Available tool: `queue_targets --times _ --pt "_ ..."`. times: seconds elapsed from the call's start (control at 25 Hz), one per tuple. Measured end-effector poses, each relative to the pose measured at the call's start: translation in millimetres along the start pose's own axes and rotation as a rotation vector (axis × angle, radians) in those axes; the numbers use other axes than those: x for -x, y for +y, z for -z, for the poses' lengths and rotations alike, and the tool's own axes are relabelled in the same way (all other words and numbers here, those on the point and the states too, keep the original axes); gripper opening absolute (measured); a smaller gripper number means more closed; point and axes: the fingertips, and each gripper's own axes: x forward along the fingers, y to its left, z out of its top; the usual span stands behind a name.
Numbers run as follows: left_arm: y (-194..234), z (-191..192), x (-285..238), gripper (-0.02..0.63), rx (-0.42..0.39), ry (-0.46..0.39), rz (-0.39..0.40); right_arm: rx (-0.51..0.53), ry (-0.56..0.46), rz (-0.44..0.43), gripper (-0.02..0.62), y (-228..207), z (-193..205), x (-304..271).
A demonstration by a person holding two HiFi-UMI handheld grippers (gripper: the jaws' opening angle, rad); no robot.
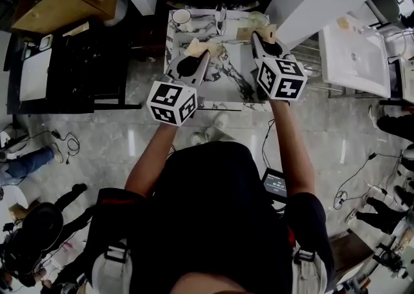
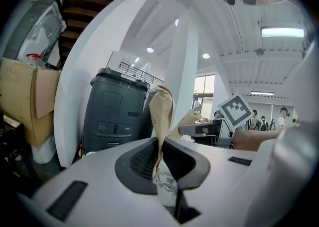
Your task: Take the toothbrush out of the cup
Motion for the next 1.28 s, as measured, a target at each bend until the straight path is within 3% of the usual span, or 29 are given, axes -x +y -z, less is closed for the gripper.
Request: queue_targets --times 1.28 --pt "-36.8 -18.2 145.9 0.037 -0.048 -0.121 0.024 0.069 -0.099 -0.025 0.063 136.3 3.2 123.9"
